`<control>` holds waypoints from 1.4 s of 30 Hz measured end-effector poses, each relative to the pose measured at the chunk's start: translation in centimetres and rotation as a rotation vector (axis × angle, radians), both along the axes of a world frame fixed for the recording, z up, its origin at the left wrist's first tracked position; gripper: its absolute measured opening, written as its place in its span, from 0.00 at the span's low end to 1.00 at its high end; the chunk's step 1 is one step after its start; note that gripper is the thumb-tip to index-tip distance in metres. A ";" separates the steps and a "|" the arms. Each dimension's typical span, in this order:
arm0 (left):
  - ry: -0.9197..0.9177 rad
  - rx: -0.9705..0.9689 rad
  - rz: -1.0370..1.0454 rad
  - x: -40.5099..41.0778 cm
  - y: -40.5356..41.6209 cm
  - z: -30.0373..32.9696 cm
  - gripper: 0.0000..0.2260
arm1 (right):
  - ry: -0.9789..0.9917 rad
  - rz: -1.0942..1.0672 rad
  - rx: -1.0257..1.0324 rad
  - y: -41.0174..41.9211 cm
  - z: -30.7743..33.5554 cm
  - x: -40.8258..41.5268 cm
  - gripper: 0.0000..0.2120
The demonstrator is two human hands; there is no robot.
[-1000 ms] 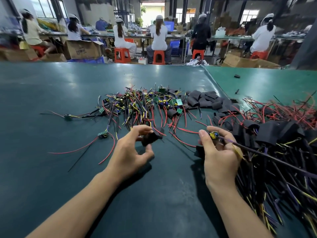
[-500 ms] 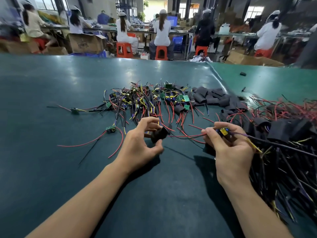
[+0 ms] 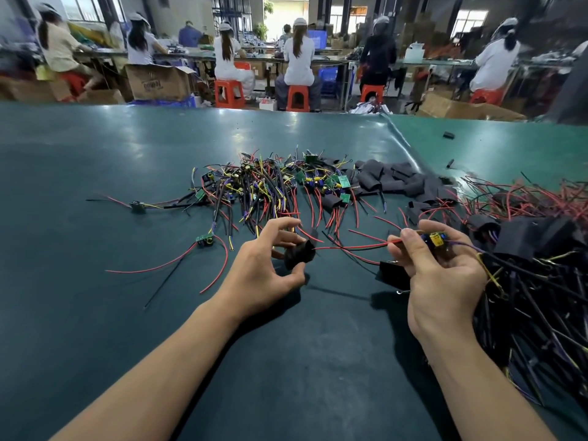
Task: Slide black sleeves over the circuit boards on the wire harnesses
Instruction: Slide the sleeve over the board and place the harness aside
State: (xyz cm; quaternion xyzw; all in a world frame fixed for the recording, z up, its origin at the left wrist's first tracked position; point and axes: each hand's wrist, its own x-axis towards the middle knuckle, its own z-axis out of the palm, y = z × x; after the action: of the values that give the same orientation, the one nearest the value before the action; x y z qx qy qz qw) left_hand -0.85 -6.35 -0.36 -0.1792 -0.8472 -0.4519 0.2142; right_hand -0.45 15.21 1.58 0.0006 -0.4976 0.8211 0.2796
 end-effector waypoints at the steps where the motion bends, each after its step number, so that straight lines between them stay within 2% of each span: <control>1: 0.004 -0.003 -0.009 0.0 0.0 0.0 0.28 | -0.012 -0.001 0.010 0.0 -0.1 -0.1 0.11; 10: 0.058 0.023 -0.028 0.0 0.1 -0.1 0.28 | -0.014 -0.040 0.166 -0.4 -0.7 -0.2 0.13; 17: 0.108 0.003 -0.037 0.0 0.2 -0.2 0.26 | -0.047 -0.097 0.179 -0.1 -0.5 -0.1 0.12; 23: 0.151 -0.109 0.013 0.2 0.2 0.2 0.27 | -0.051 0.056 0.270 -1.0 -0.4 0.4 0.10; 27: 0.225 -0.228 0.014 0.4 0.4 0.5 0.26 | -0.066 0.043 0.279 -1.4 -0.3 0.6 0.09; 31: 0.311 -0.425 -0.072 0.6 1.0 0.7 0.25 | -0.075 0.051 0.147 -1.5 0.0 0.7 0.08; 35: 0.304 -0.401 -0.108 0.8 1.4 0.9 0.26 | -0.131 0.141 -0.147 -1.6 0.7 0.6 0.06; 38: 0.342 -0.366 -0.079 1.0 1.9 1.0 0.25 | -0.176 0.294 -0.247 -1.9 0.9 0.7 0.03; 40: 0.340 -0.324 -0.055 1.3 2.0 1.1 0.25 | -0.182 0.374 -0.162 -2.3 0.7 0.9 0.10; 42: 0.356 -0.310 -0.055 1.4 2.0 1.2 0.24 | -0.185 0.381 0.040 -2.8 0.2 1.2 0.15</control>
State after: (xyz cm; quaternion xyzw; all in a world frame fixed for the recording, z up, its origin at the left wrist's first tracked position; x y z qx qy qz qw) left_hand 0.52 -4.39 0.88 -0.3098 -0.8502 -0.2833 0.3176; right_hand 0.73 12.37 1.77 0.0251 -0.5281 0.8457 0.0723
